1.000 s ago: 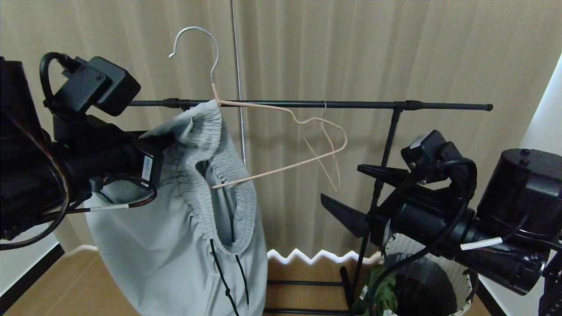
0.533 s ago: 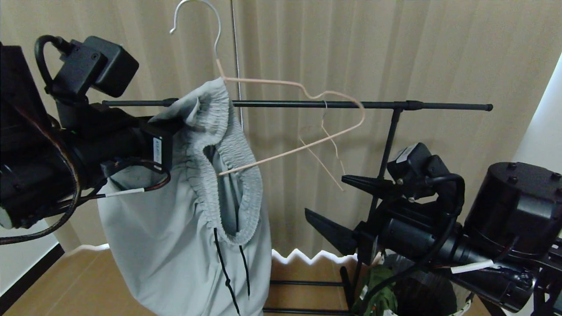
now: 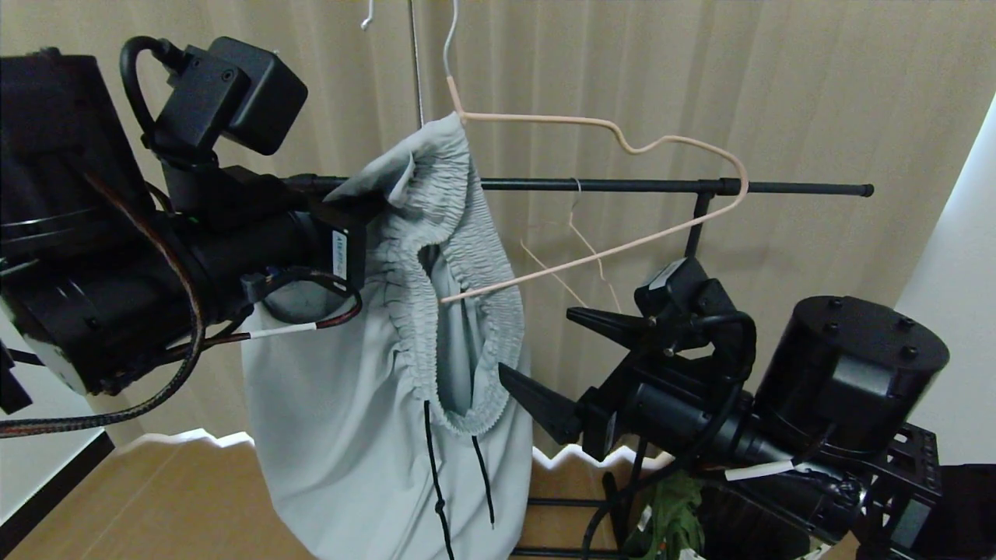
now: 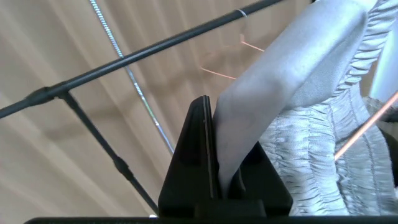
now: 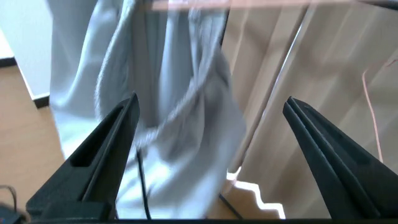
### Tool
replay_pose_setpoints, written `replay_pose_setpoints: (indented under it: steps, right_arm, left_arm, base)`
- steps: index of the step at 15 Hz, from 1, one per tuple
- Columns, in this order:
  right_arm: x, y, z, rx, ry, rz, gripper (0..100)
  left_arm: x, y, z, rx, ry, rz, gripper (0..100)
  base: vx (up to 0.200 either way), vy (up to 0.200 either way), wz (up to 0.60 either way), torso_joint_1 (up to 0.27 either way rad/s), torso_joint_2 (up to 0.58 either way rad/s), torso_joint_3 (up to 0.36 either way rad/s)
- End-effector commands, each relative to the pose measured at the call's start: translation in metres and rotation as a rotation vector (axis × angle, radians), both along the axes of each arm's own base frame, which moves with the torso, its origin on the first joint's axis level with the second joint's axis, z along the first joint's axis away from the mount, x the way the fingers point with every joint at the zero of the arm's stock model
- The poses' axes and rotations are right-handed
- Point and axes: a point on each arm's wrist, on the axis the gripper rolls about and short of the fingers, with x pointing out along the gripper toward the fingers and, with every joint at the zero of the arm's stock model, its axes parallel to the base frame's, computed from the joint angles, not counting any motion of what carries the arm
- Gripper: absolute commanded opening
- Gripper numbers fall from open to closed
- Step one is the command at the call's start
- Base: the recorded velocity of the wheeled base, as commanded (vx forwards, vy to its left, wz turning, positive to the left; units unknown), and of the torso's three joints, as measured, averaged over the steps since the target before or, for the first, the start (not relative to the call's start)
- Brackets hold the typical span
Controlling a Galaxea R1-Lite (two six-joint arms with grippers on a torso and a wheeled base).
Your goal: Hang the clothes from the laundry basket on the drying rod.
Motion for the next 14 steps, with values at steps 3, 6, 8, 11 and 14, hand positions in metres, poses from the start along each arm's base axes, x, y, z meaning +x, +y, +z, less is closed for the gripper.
replay_pose_setpoints:
  steps: [3,6,8,11,14]
  right_arm:
    - [0.005,0.005,-0.011,-0.027,0.025,-0.001,100]
    - [0.008,0.009,-0.023,-0.053,0.05,0.001,100]
    - [0.009,0.01,-0.026,-0.06,0.057,-0.004,100]
    - [0.008,0.008,-0.024,-0.057,0.053,-0.007,0]
    - [0.011,-0.005,-0.021,-0.054,0.05,-0.043,0]
  left_arm:
    - [-0.002,-0.004,-0.002,0.003,0.007,-0.018,0]
    - [-0.009,-0.008,0.0,-0.003,-0.002,-0.048,0]
    - [-0.013,-0.007,0.003,-0.01,-0.013,-0.052,0]
    - [-0.014,-0.006,0.003,-0.006,-0.013,-0.049,0]
    - [-0.015,-0.004,0.004,-0.011,-0.02,-0.048,0]
  base:
    - [0.0,0.0,0.0,0.0,0.0,0.0]
    - [0.0,0.0,0.0,0.0,0.0,0.0]
    - [0.0,0.0,0.0,0.0,0.0,0.0]
    - [0.0,0.0,0.0,0.0,0.0,0.0]
    - [0.0,0.0,0.0,0.0,0.0,0.0]
